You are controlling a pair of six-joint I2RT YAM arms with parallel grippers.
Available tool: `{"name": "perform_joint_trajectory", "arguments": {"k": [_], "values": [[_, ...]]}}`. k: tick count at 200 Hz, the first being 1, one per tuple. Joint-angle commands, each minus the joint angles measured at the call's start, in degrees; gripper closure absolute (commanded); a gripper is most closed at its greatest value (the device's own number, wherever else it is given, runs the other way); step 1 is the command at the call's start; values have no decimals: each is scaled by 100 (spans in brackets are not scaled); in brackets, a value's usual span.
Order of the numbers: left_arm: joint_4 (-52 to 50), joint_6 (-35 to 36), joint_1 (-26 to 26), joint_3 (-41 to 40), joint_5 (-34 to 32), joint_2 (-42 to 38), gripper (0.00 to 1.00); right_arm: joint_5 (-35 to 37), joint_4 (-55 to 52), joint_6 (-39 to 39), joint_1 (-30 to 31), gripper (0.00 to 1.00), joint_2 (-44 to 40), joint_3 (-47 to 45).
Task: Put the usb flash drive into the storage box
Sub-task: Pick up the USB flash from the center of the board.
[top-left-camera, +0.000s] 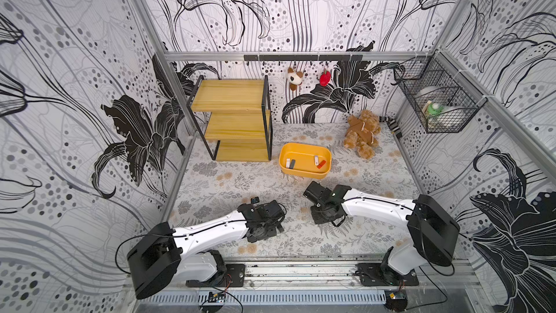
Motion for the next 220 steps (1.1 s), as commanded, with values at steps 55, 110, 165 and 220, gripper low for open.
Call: {"name": "perform_joint_trajectory", "arguments": {"k": [55, 110, 165, 220], "values": [[333, 136, -31, -187, 144, 281, 51, 169, -162, -28, -75, 100, -246, -223], [258, 223, -22, -150, 51, 539, 60, 178, -171, -19, -83, 100, -288, -247], [298, 311, 9, -126, 59, 697, 71, 262, -276, -28, -109, 100, -377, -219], [281, 393, 21, -82, 49, 765, 89, 451, -573, -65, -127, 100, -509, 154]]}}
